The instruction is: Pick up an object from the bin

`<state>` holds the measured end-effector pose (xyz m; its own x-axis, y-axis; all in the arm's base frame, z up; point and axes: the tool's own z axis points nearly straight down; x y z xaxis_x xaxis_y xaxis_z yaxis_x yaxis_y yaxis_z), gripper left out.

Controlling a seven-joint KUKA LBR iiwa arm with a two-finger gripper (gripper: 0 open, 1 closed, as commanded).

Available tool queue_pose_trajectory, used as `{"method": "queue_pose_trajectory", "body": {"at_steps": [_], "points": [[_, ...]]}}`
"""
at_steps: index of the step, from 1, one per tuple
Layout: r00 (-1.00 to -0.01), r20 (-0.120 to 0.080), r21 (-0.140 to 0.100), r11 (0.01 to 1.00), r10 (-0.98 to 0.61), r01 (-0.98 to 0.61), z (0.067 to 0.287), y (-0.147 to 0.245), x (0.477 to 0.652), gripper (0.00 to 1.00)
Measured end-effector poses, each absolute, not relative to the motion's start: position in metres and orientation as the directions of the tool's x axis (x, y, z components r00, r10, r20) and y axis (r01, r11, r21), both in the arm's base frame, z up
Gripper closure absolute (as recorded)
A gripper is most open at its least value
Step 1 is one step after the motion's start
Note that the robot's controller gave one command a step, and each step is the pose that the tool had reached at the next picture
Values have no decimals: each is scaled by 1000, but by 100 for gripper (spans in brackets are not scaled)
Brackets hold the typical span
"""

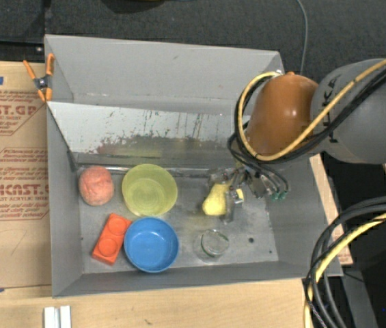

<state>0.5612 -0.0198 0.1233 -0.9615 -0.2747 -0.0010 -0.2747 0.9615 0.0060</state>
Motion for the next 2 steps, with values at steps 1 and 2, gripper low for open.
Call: {"method": "queue_pose_trajectory", "body": {"at_steps": [1, 2], "points": [[-962, -5, 5, 962, -275, -275, 138, -20, 563, 100], [-962, -6, 4, 962, -275, -275, 146, -20, 563, 100]]}}
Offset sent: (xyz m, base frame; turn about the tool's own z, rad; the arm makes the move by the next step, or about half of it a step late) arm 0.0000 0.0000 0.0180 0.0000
